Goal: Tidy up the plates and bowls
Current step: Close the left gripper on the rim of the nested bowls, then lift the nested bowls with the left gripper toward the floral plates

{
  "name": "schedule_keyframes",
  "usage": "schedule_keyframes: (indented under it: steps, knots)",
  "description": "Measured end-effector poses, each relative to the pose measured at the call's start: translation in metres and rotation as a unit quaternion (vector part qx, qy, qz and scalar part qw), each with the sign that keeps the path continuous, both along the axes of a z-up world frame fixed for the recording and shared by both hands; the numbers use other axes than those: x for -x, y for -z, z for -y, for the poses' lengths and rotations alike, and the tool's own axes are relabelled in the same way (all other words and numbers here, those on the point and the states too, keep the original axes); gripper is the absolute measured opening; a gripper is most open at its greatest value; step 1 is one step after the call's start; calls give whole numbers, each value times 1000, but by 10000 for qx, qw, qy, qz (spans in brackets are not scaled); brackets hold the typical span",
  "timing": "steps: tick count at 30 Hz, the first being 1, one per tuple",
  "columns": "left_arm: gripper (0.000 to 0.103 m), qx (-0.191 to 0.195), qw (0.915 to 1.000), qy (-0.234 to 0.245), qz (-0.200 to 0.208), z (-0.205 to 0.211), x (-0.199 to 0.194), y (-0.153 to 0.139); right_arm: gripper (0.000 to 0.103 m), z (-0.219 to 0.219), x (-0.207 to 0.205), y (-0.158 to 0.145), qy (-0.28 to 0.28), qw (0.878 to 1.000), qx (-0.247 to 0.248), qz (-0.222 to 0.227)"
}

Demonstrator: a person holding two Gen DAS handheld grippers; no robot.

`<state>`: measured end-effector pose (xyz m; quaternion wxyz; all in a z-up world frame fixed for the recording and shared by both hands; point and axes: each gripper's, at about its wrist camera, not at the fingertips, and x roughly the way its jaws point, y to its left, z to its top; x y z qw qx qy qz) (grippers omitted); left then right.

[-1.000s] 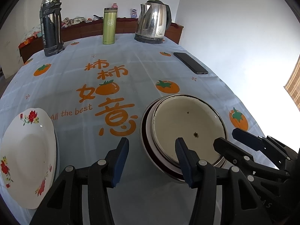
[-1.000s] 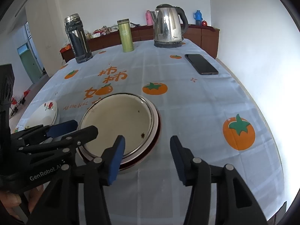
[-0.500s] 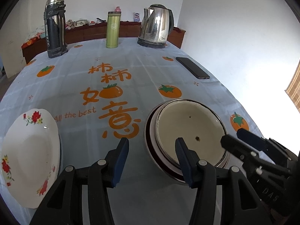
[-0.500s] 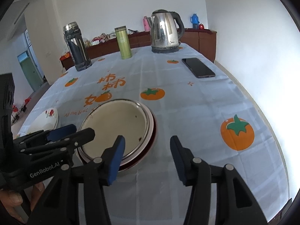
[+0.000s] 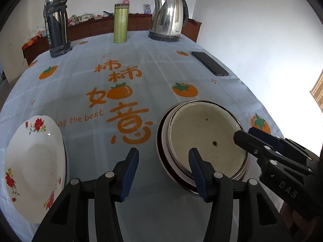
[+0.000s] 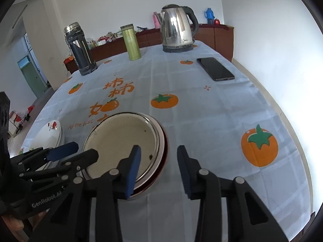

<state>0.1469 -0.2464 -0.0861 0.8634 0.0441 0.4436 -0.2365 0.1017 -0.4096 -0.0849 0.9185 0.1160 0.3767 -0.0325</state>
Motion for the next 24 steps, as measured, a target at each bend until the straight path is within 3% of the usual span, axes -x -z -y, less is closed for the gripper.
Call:
schedule_keyframes:
  steps: [5,9,18,24]
  knots:
    - [53,-109,9998,112,-125,5,-3,0,38,2,-10,4,-28,9998,-94,-145]
    - [40,-71,9990,249,-354,10,-9,2,34,4,-13,8,-18,9995,-217,-239]
    - [38,-308,9980,263,-477,19,-20,7,29,2,-16,12,-11,9991,-217,-367]
    - [38,-491,9976,364,-334,25,-19,11,28,3,-16,14,42,9991,-264,-318]
